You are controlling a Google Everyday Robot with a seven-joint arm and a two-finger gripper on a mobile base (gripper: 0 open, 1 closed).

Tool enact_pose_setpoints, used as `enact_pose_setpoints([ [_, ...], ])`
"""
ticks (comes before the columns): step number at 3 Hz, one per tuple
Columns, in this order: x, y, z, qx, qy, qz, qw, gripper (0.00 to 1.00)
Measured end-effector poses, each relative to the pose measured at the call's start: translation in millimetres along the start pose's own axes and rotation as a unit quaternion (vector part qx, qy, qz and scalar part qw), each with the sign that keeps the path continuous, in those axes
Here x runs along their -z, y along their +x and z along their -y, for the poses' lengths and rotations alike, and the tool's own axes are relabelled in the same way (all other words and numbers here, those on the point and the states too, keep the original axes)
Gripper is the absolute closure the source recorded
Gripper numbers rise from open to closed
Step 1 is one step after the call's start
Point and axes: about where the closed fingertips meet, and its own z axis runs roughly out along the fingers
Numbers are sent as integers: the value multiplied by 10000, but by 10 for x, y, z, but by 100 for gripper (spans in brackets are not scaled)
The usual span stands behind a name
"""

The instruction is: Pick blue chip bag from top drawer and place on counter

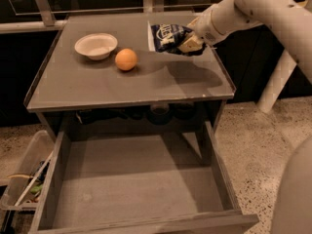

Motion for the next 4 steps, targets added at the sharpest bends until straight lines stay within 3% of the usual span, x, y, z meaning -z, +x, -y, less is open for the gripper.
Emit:
enact_pose_setpoints([
  [1, 2, -26, 76, 6, 62, 44, 10000, 82],
  [4, -3, -25, 71, 6, 56, 43, 10000, 12],
])
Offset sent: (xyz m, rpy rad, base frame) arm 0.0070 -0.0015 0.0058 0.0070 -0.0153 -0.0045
